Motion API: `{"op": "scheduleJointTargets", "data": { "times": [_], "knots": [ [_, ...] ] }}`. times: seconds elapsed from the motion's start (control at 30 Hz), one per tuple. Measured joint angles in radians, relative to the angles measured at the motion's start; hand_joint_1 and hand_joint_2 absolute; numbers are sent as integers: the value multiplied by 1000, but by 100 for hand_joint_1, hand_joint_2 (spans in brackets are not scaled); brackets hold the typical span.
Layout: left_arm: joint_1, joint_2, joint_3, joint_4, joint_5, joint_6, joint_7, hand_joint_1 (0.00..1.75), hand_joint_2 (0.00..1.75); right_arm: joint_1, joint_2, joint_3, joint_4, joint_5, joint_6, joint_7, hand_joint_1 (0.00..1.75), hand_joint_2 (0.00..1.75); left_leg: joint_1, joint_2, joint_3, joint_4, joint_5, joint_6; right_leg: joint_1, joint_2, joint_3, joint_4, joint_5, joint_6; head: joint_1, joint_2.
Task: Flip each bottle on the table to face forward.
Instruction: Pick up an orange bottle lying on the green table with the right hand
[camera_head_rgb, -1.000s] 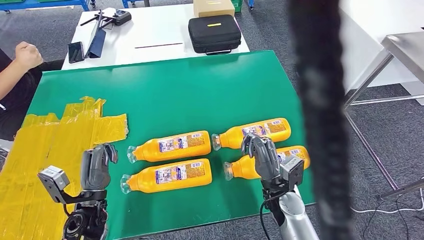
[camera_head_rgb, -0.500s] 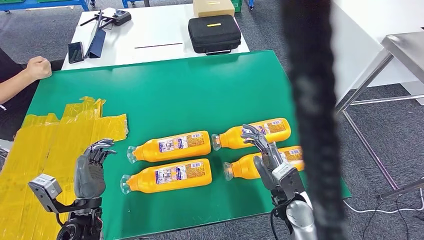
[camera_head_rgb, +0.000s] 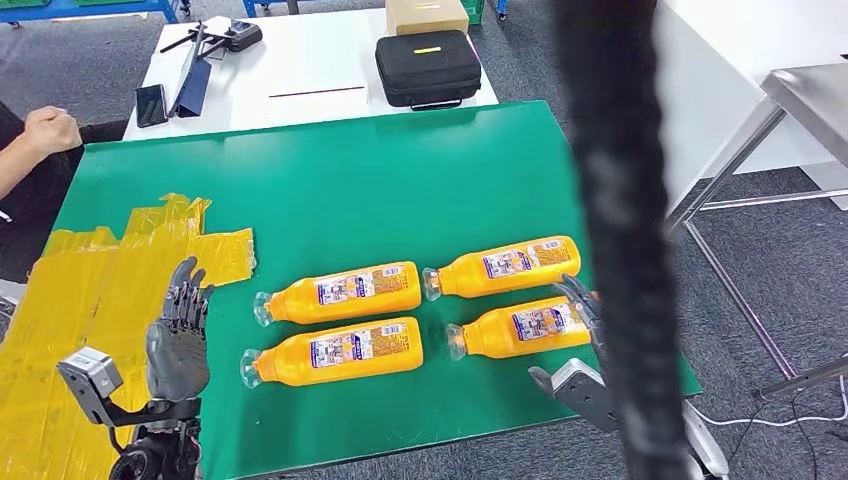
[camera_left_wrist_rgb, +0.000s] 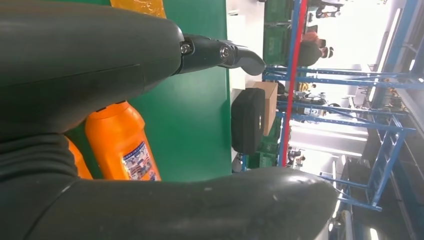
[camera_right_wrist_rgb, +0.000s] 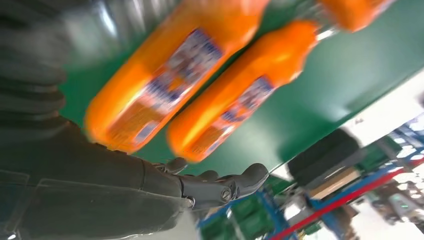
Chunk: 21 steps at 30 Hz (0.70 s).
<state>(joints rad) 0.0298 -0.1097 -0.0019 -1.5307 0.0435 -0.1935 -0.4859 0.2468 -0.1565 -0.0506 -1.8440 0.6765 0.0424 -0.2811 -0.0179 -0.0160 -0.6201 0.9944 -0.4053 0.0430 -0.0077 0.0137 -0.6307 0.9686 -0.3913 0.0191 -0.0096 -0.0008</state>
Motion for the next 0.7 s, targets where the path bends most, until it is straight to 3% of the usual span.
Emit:
{"op": "scheduleJointTargets", "data": {
  "times": [0.23,0.7],
  "knots": [
    [-6,-10,12,6,8,-27,-1,0,0,-29,-66,-24,3,151,-16,42,0,175,0,1,0,0,0,0,0,0,0,0,1,0,0,0],
    [-21,-18,17,17,29,-46,6,0,0,-143,-148,33,143,277,-16,142,0,175,0,0,1,0,1,1,0,0,1,0,1,1,0,0]
  ]
}}
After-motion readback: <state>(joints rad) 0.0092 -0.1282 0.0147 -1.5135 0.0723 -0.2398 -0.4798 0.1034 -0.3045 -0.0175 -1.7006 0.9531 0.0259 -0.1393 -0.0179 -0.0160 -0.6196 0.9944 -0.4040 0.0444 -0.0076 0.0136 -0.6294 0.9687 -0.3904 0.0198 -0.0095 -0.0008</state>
